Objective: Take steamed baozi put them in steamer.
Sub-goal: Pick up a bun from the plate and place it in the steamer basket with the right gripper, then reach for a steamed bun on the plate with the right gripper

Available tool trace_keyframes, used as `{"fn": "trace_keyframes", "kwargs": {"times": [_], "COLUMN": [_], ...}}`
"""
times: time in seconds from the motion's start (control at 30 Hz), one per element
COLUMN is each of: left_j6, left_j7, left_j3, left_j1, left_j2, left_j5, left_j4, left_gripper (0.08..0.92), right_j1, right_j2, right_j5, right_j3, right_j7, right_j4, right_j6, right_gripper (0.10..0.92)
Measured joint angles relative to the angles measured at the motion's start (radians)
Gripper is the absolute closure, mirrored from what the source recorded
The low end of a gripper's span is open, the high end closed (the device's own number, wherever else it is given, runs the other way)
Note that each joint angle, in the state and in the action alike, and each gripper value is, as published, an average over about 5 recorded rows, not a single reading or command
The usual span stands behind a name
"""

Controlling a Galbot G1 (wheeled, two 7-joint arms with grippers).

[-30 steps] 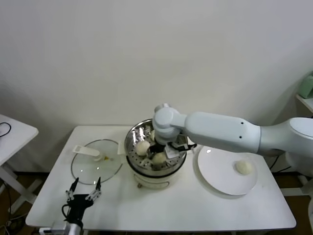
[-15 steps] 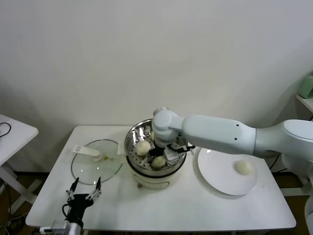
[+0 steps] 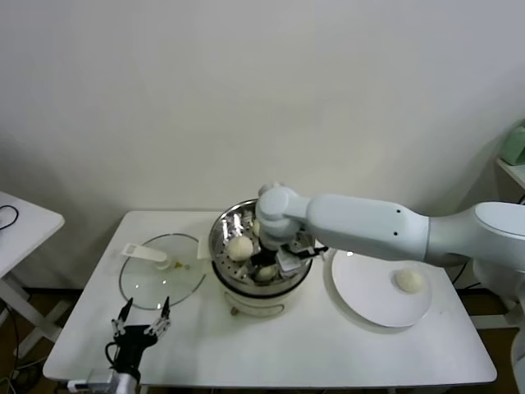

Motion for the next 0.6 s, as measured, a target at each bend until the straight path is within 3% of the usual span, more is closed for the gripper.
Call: {"fn": "trace_keyframes", "kwargs": {"times": [0.6], "left_j6": [0.003], "left_j7": [-0.001], "left_j3": [0.002], "left_j1": [0.0], "left_j2": [0.001], "left_j5": [-0.001], "left_j4": [-0.003], "left_gripper": [0.177], "right_j1": [0.063], "right_j2": [-0.038], "right_j5": [0.119], "right_j3": [0.03], "right_j7": [-0.033], "right_j4": [-0.003], "right_j6": [0.004], "right_gripper": [0.203]}}
